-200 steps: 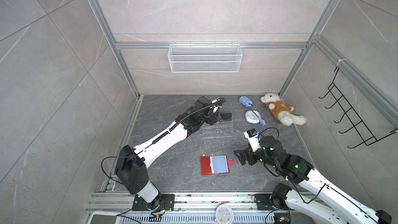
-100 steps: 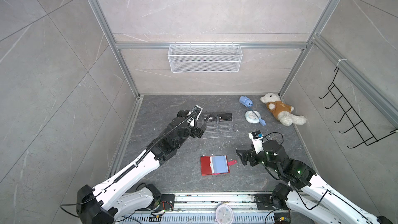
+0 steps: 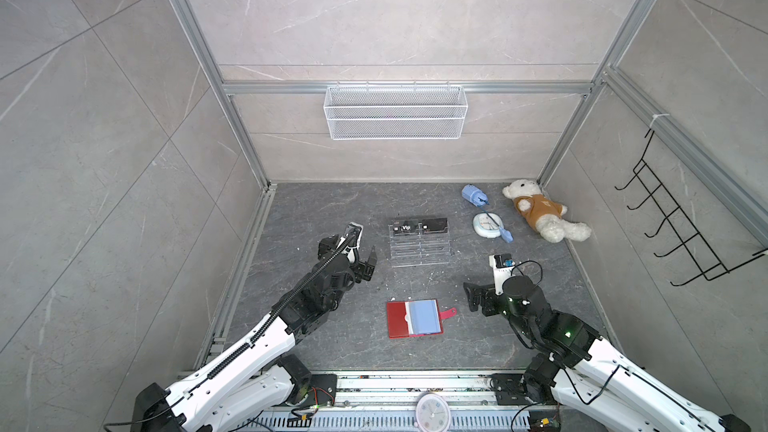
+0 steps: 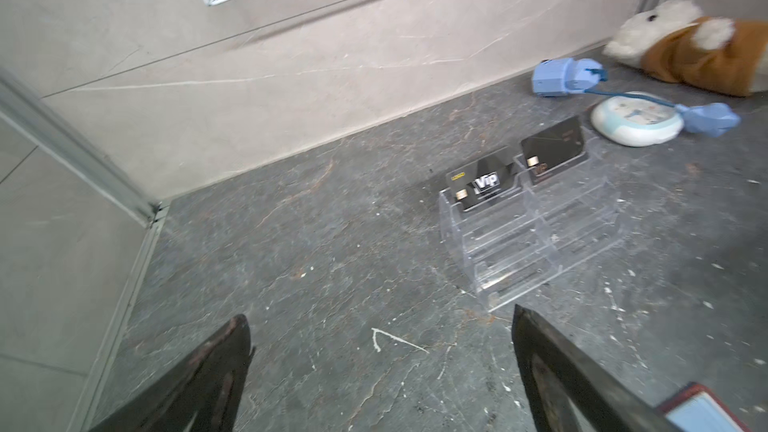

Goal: Take the credit cards out of the card holder

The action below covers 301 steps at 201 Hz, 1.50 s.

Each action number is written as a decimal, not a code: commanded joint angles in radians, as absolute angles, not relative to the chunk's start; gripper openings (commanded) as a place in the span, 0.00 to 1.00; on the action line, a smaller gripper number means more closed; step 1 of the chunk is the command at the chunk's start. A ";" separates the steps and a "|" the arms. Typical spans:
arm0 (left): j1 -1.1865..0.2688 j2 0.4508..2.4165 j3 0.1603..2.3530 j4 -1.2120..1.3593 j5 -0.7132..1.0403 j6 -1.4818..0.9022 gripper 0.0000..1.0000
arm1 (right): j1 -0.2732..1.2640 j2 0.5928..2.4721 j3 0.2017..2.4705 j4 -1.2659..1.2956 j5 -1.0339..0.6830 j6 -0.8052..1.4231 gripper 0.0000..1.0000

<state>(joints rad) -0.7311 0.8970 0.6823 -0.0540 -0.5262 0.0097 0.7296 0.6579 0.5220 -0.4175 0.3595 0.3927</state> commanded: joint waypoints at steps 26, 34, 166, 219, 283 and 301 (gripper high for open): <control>-0.521 0.958 0.590 0.142 -0.526 -0.077 1.00 | 0.708 0.792 0.443 -0.096 0.553 0.309 1.00; -0.491 0.976 0.582 0.160 -0.524 -0.081 1.00 | 0.695 0.824 0.439 -0.060 0.575 0.289 1.00; -0.262 1.241 0.389 0.675 -0.411 0.146 1.00 | 0.291 1.086 0.315 0.510 0.471 0.051 1.00; -0.212 1.203 0.287 0.731 -0.315 0.136 1.00 | 0.189 1.208 0.221 0.810 0.389 0.124 1.00; -0.186 1.402 0.332 0.816 -0.255 0.184 1.00 | 0.163 1.472 0.111 1.354 0.421 0.042 1.00; -0.146 1.392 0.333 0.804 -0.205 0.153 1.00 | 0.163 1.494 0.096 1.407 0.375 0.022 1.00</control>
<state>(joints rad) -0.1917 1.4021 0.2951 0.7452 -0.2741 0.1680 0.1665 1.4628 0.1287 1.1820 0.4061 0.0578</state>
